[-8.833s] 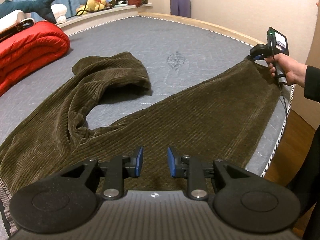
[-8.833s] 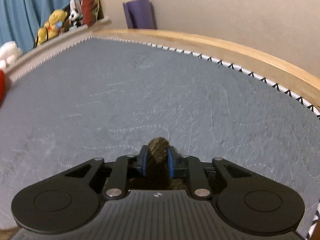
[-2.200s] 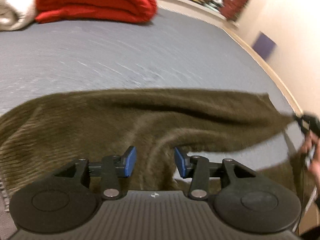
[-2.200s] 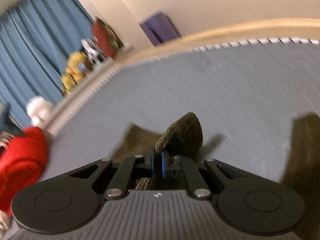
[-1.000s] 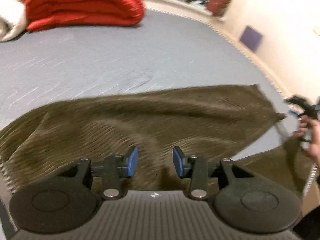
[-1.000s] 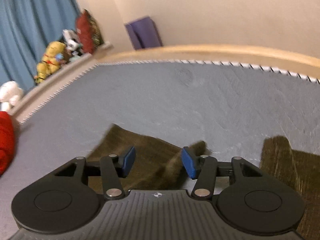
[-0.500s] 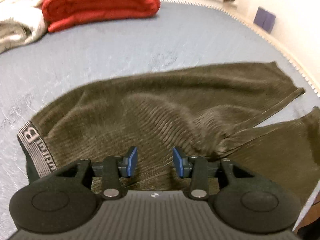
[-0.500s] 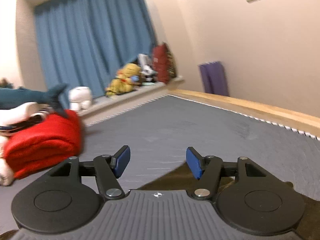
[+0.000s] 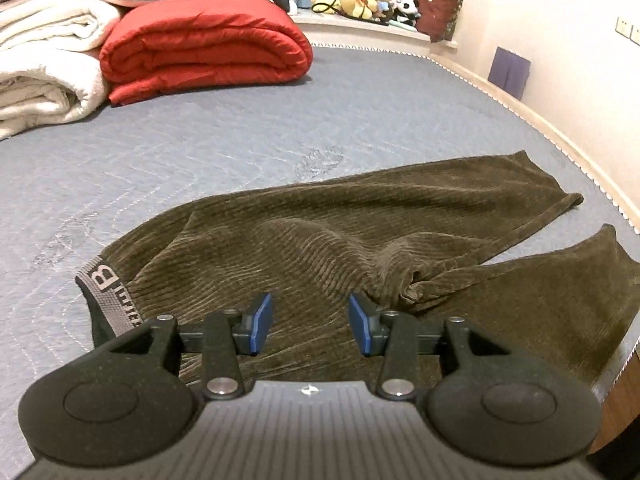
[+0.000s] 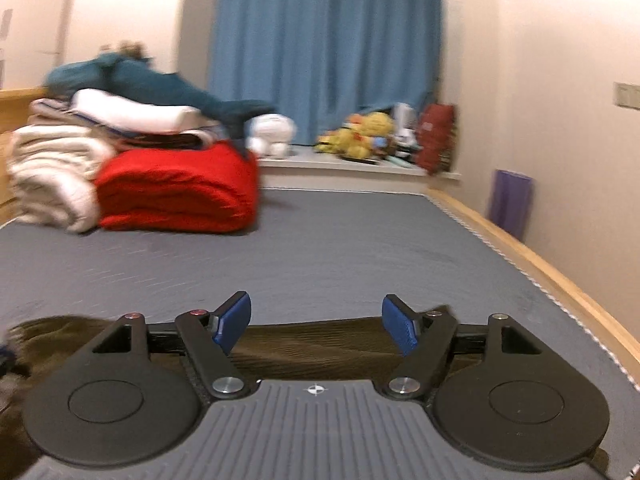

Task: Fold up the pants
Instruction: 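Release the pants from both grippers and lay the legs flat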

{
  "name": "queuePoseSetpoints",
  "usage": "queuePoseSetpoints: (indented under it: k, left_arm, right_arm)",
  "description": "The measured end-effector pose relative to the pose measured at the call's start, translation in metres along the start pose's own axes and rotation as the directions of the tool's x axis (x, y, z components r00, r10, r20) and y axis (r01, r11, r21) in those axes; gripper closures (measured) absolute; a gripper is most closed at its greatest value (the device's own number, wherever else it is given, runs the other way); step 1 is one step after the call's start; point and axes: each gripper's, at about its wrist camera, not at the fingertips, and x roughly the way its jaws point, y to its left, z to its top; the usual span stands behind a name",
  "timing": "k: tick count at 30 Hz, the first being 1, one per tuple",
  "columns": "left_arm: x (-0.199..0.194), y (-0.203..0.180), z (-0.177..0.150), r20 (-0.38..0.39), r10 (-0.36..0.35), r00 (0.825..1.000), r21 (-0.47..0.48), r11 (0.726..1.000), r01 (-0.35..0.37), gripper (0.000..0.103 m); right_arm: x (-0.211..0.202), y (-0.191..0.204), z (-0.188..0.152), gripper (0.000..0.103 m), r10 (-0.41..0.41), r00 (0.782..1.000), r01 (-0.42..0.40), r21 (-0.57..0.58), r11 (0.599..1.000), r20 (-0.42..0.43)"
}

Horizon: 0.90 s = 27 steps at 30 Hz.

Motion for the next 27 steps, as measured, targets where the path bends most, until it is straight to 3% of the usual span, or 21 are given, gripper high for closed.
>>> queuePoseSetpoints:
  k: [2, 4, 6, 8, 9, 11, 14, 19, 22, 25, 27]
  left_arm:
    - [-0.004, 0.006, 0.001, 0.015, 0.005, 1.000, -0.015, 1.000, -0.005, 0.056]
    - [-0.010, 0.018, 0.003, 0.040, 0.005, 0.999, -0.031, 0.999, -0.003, 0.067]
    - [-0.014, 0.038, 0.007, 0.057, 0.024, 0.998, -0.064, 0.998, -0.020, 0.087]
    - [-0.016, 0.064, 0.010, 0.062, 0.060, 0.996, -0.119, 0.992, -0.052, 0.091]
    - [-0.014, 0.079, 0.011, 0.056, 0.087, 0.995, -0.158, 0.984, -0.077, 0.091]
    - [-0.010, 0.106, 0.012, 0.041, 0.129, 0.991, -0.226, 0.967, -0.116, 0.091]
    - [0.002, 0.136, 0.013, 0.023, 0.178, 0.984, -0.298, 0.941, -0.163, 0.091]
    - [0.022, 0.171, 0.018, 0.010, 0.218, 0.976, -0.412, 0.890, -0.195, 0.091]
    - [0.039, 0.180, 0.021, 0.003, 0.227, 0.974, -0.431, 0.879, -0.204, 0.091]
    - [0.062, 0.178, 0.028, -0.004, 0.230, 0.973, -0.427, 0.880, -0.209, 0.085]
    - [0.074, 0.175, 0.033, 0.002, 0.216, 0.976, -0.414, 0.889, -0.196, 0.067]
  right_arm:
    - [0.002, 0.012, -0.002, 0.029, 0.055, 0.998, -0.055, -0.018, 0.998, 0.008]
    - [0.005, 0.025, -0.008, 0.029, 0.089, 0.995, -0.087, -0.048, 0.995, 0.037]
    - [0.015, 0.035, -0.019, 0.031, 0.098, 0.993, -0.093, -0.081, 0.992, 0.068]
    - [0.030, 0.041, -0.036, 0.035, 0.091, 0.994, -0.085, -0.080, 0.993, 0.068]
    - [0.038, 0.044, -0.044, 0.046, 0.085, 0.996, -0.082, -0.071, 0.994, 0.038]
    - [0.056, 0.047, -0.056, 0.057, 0.095, 0.994, -0.096, -0.019, 0.995, -0.051]
    - [0.069, 0.052, -0.070, 0.062, 0.150, 0.984, -0.152, -0.009, 0.988, -0.097]
    - [0.078, 0.062, -0.077, 0.062, 0.183, 0.976, -0.188, -0.029, 0.982, -0.119]
    - [0.085, 0.069, -0.078, 0.059, 0.217, 0.966, -0.223, -0.034, 0.974, -0.143]
    - [0.089, 0.073, -0.082, 0.056, 0.232, 0.961, -0.242, -0.051, 0.969, -0.154]
    - [0.093, 0.075, -0.082, 0.056, 0.239, 0.958, -0.252, -0.066, 0.965, -0.157]
